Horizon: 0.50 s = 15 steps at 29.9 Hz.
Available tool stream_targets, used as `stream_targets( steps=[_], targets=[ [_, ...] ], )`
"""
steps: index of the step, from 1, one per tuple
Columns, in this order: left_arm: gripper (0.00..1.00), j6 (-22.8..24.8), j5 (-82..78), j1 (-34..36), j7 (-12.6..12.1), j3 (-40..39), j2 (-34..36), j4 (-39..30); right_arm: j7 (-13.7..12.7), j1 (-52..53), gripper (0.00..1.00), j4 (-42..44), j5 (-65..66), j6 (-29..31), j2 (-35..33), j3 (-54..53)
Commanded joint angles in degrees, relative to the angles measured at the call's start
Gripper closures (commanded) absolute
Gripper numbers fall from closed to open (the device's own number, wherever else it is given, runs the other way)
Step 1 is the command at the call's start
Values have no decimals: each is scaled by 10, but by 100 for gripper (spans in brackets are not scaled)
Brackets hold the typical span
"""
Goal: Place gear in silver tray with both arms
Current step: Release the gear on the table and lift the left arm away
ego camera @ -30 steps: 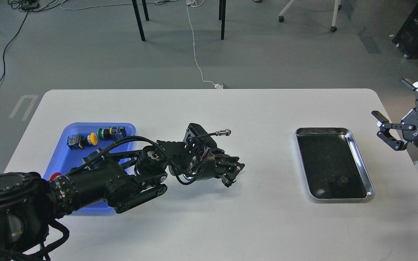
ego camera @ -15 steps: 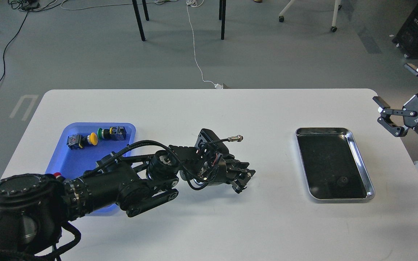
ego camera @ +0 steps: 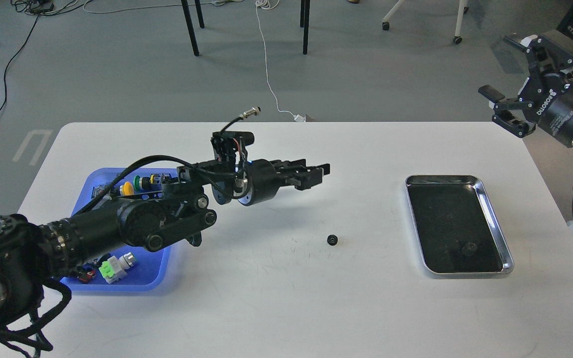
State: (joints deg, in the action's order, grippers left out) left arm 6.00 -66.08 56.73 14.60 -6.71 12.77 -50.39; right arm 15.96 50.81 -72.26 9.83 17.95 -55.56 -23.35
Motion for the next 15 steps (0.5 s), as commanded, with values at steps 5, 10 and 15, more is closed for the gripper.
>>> stream_targets(
  steps=[5,10,15],
  targets=[
    [29,101,337,14,3,-64,102,30,3,178,3,9,98,3,48,183],
    [19,152,495,-6,-4,-153,151,53,3,269,3,14,145,2,104,297],
    [10,163,633,-26,-6,-195,182,53,5,352,4,32,212,2,190,415]
  ],
)
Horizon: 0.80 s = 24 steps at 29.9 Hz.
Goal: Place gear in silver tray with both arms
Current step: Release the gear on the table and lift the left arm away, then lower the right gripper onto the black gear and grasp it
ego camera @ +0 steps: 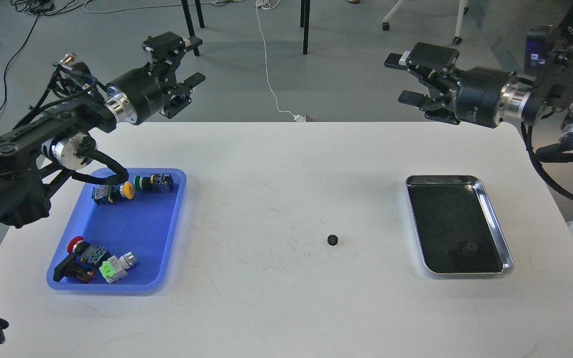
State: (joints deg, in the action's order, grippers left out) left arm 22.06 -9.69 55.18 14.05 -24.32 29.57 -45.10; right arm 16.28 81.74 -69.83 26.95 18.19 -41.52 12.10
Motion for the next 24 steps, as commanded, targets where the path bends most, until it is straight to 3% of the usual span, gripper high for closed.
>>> stream_targets(
  steps=[1,7,14,18,24],
  targets=[
    [9,1,93,-13,-1,-24,16,1,2,60,4,7,64,0,72,85],
    [6,4,190,-35,-2,-78,37,0,4,152,4,40,160,0,237,216],
    [2,5,199,-50,-2,-100,58,-2,9,154,6,79,252,-4,378,309],
    [2,7,199,-52,-1,-103,70,-2,15,142,10,94,257,-9,415,351],
    [2,9,200,-53,-1,-109,73,-3,15,120,11,109,259,-10,415,395]
  ],
)
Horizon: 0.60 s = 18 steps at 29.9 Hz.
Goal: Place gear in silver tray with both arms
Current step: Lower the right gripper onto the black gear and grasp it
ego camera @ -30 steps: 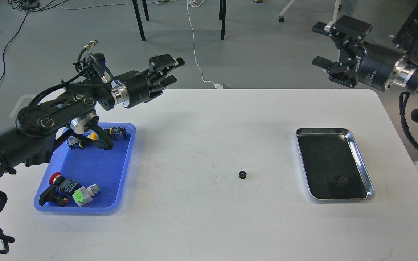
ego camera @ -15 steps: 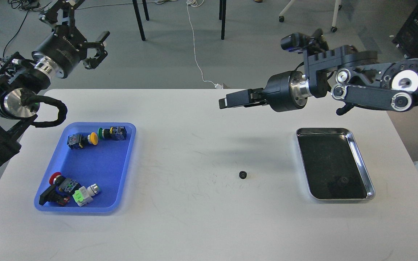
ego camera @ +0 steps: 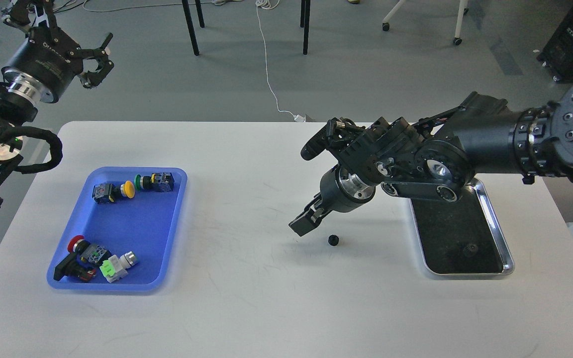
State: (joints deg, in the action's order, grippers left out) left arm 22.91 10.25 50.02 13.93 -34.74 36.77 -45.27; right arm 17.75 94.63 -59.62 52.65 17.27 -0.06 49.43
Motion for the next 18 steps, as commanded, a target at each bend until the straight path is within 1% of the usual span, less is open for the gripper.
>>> stream_targets(
  steps=[1,3,6,18],
  targets=[
    [2,0,0,-2,0,-8,1,-1,0,-9,14,8,3,-1,1,29],
    [2,0,0,-4,1,-10,1,-1,0,-17,24,10,7,-1,1,41],
    [2,0,0,-5,4,-11,1,-1,0,-32,32,13,7,-1,1,44],
    [2,-1,0,-9,6,-16,-3,-1,0,-70,39,46,5,-1,1,45]
  ],
)
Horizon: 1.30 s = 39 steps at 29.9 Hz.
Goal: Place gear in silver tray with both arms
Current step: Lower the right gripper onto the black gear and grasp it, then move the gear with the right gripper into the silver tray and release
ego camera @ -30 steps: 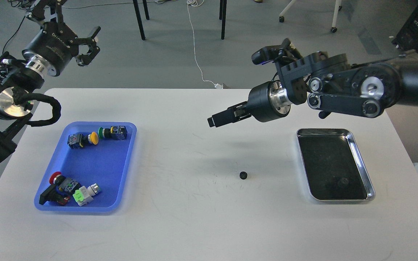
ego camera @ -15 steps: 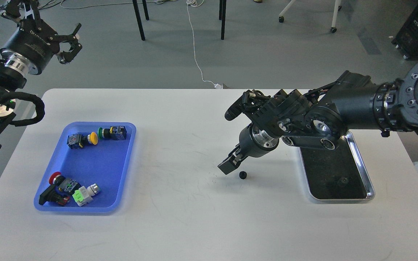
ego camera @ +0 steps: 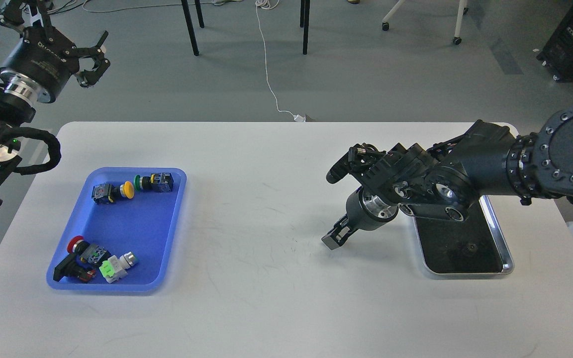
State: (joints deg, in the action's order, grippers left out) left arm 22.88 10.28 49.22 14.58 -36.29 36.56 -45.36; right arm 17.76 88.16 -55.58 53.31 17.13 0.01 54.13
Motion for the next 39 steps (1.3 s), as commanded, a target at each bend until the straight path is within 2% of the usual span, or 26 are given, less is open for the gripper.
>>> stream_targets(
  steps=[1,7,17,19,22,26,35,39],
  targets=[
    [2,0,0,-1,-2,-1,0,0,0,-5,39,6,-2,0,0,-2],
    [2,1,-1,-2,-2,-1,1,-1,0,-10,45,0,-4,0,0,-3],
    [2,0,-1,-2,0,-1,2,-1,4,-19,50,2,-5,-3,0,-4],
    [2,0,-1,-2,0,-2,2,-1,4,-19,55,1,-5,-3,0,-4],
    [2,0,-1,-2,0,-2,3,-1,4,-19,71,1,-4,-3,0,-4],
    [2,0,-1,-2,0,-2,3,-1,4,-19,79,1,-5,-3,0,-6],
    [2,1,-1,-2,0,-6,8,-1,4,34,80,-2,0,-10,-1,-9],
    [2,1,-1,-2,0,-6,18,-1,5,62,80,-3,2,-10,-82,-9]
  ],
)
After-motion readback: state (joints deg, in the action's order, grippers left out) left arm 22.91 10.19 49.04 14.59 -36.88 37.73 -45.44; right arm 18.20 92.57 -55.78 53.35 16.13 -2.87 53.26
